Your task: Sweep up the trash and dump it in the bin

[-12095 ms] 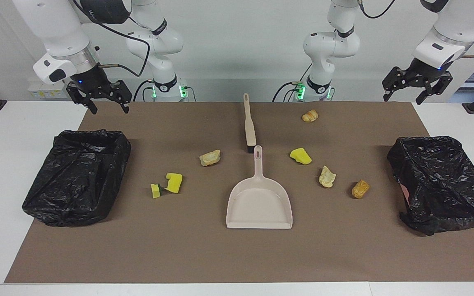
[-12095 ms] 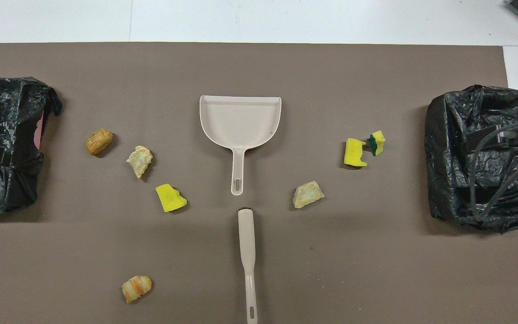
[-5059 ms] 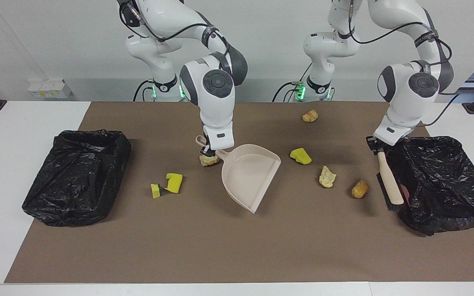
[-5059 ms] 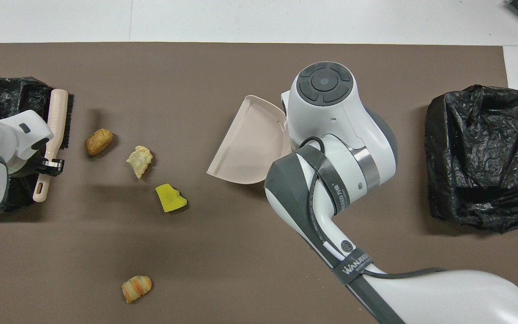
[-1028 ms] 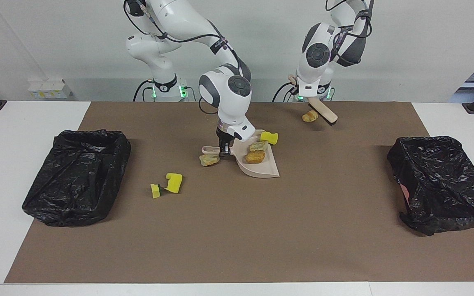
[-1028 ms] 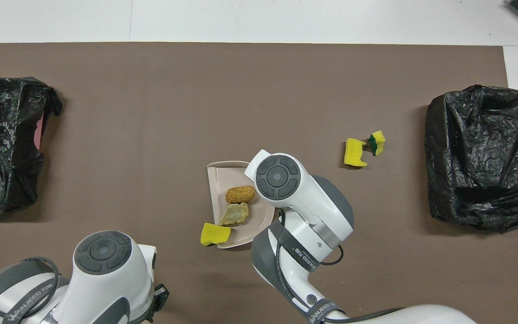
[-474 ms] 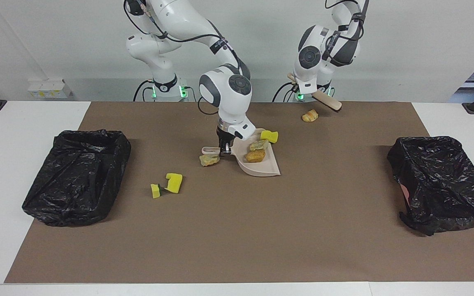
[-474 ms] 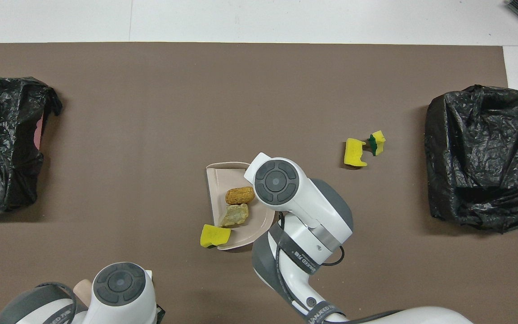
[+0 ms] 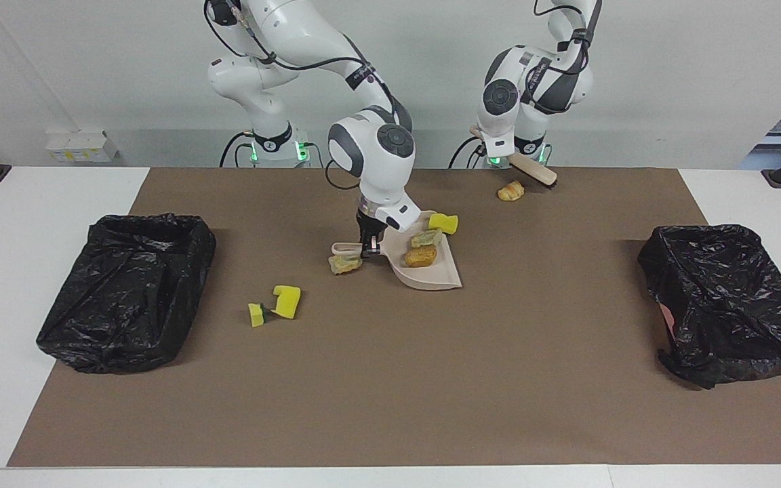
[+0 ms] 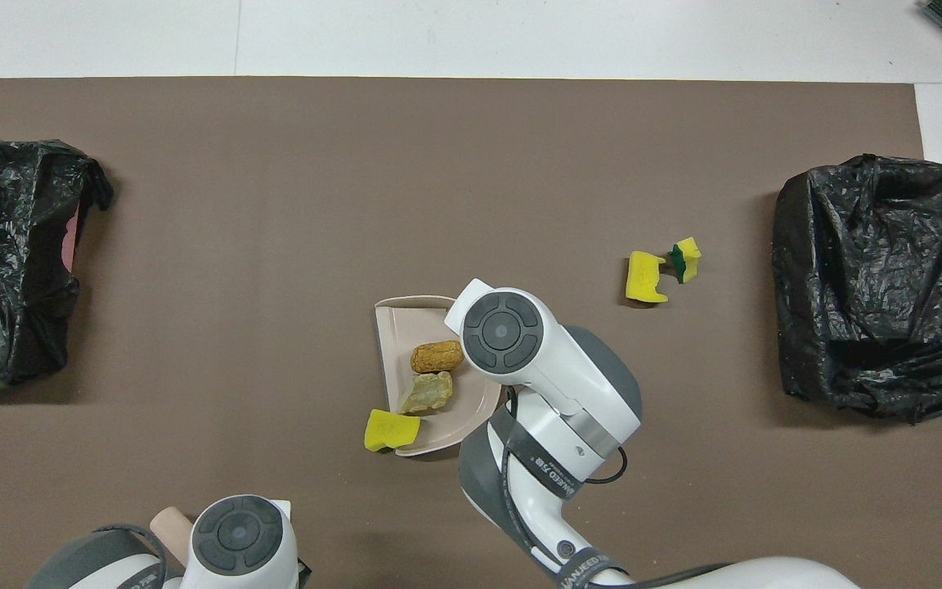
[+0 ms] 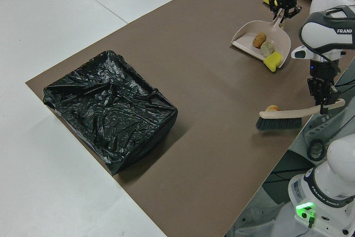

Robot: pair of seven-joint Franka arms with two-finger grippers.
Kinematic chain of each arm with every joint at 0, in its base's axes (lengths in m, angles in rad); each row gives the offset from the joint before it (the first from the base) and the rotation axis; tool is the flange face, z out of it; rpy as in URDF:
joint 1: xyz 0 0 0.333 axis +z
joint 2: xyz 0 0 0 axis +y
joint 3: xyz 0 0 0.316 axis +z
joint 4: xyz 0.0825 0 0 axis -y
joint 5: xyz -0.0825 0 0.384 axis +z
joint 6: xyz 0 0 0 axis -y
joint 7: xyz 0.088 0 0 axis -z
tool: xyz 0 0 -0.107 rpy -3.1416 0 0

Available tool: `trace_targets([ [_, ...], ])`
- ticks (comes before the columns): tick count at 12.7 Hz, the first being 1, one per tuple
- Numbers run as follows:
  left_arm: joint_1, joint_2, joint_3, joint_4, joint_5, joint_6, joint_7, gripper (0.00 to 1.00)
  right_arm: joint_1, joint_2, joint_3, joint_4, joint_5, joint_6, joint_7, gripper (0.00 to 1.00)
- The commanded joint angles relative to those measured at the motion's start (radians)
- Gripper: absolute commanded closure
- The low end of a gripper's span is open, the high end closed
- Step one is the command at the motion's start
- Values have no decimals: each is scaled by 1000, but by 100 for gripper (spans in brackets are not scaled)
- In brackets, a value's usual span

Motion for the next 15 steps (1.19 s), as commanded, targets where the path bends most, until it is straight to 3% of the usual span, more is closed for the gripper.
trace_targets([
  [1,-8,-2,15,-18,2,52,54,100,-9,-14,4,-37,-20,7,-22,100],
  [5,8,35,17,-7,4,86,134,100,1,-9,4,14,-100,-97,-1,100],
  [10,58,202,19,123,13,147,261,100,24,-12,2,35,-139,-174,45,100],
  [15,41,285,11,206,-82,299,441,100,21,-6,6,32,-117,-149,125,100],
])
